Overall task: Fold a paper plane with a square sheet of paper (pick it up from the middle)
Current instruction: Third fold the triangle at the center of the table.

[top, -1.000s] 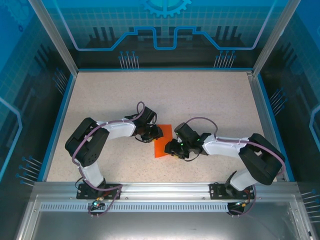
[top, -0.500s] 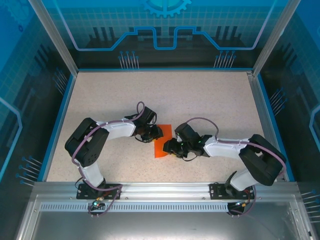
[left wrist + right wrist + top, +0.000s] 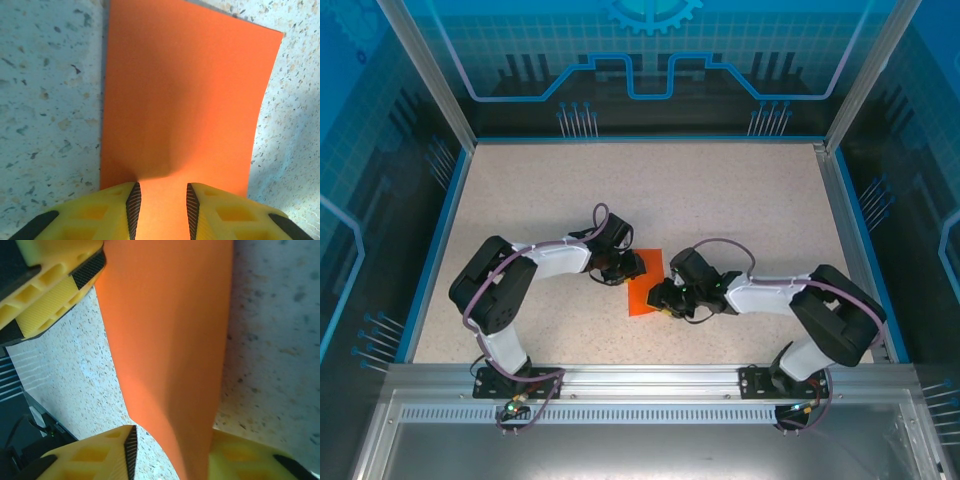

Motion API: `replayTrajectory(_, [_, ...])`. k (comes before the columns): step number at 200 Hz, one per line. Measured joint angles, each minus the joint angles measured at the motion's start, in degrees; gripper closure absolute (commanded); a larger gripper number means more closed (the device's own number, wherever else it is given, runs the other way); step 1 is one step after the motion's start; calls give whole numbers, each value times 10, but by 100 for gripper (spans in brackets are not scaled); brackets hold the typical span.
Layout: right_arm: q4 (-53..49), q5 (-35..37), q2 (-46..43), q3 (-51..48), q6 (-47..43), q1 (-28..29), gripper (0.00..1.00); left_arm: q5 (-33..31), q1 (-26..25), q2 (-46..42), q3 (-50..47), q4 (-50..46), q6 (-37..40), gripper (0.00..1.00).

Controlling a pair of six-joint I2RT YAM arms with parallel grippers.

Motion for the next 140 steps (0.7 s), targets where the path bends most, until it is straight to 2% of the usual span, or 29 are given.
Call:
replayTrajectory(26, [0,15,-28,-27,17,-1,78,0,0,0,0,0,0,66])
replayTrajectory(51, [-8,29,-52,-33,23,-6,100,0,0,0,0,0,0,66])
replayTrajectory(106, [-39,35,-60,-19,5,-10,100,12,1,-35,-4,-3,15,60])
replayTrajectory(140, [-72,35,-55,5,-9,-15,100,10,16,-81,-4,-2,26,61])
